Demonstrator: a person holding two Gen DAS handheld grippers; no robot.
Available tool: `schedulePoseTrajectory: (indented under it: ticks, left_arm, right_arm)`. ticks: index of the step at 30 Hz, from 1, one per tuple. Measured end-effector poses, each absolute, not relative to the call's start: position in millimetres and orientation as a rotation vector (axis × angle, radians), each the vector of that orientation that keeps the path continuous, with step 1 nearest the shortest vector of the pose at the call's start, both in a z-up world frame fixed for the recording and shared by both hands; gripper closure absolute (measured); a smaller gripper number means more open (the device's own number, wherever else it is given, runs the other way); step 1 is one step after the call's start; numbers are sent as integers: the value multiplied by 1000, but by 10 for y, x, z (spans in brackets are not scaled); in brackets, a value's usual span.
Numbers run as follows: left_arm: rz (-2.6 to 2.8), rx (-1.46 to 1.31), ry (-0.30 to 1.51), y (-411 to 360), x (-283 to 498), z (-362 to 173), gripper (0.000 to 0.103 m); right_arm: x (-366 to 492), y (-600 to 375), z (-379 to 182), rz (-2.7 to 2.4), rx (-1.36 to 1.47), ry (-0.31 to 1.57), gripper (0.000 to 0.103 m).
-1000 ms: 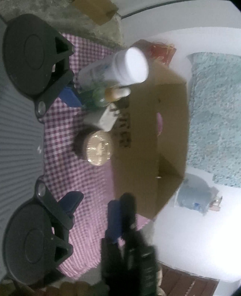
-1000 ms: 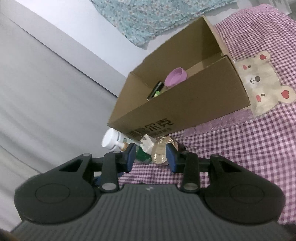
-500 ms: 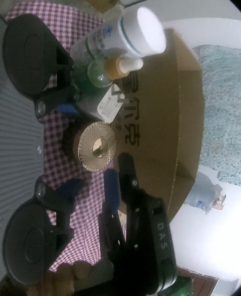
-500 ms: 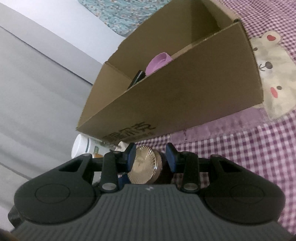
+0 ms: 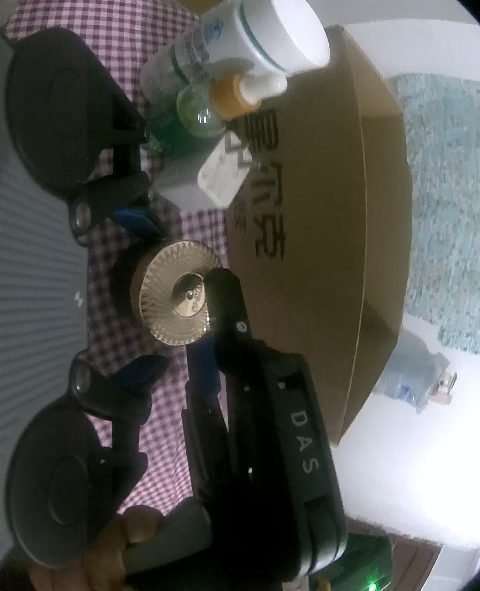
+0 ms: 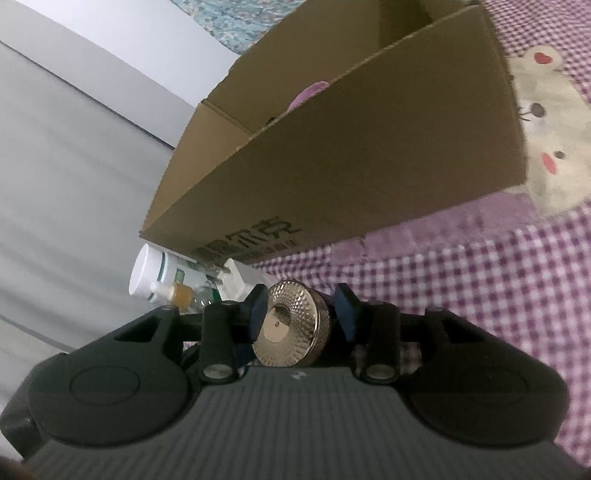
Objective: Organize rigid objects
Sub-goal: 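Adjust the right tool's grip on the gold-lidded jar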
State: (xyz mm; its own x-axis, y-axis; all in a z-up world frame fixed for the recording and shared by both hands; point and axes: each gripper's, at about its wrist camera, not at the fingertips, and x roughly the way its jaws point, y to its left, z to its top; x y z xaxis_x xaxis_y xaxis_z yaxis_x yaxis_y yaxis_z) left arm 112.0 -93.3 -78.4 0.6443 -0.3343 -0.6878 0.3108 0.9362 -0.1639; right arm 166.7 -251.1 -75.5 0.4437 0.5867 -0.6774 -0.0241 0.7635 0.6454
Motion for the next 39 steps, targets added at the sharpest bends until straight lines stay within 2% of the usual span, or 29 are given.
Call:
schedulePoseTrajectory:
  ticks: [5, 9, 18, 27, 32, 34, 36, 39]
  left_arm:
    - [-425, -17, 796, -1053, 993, -778, 34]
    - [-493, 7, 796, -1187, 849, -761, 38]
    - [-510, 63, 762, -1359, 576, -702, 38]
    - [-503, 92, 769, -1326, 599, -661, 25]
    - [-525, 132, 786, -1401, 537, -712, 25]
    - [-516, 161, 782, -1433, 516, -755, 29]
    - [-505, 189, 783, -1465, 502, -788, 44]
    - [-492, 195, 775, -1480, 513, -822, 46]
  right_arm:
    - [1481, -2650, -718, 383, 619, 1060, 61]
    - [1310, -2762, -694, 386, 645, 1069, 61]
    - [1084, -2938, -552, 356, 640, 1025, 61]
    - [987, -3094, -517, 333, 645, 1026, 61]
    - [876, -3150, -495, 325, 641, 1049, 61]
    - [837, -3144, -516, 323, 650, 1060, 61]
    - [800, -3134, -537, 330, 656, 1074, 61]
    - [771, -3081, -581, 347, 661, 1093, 62]
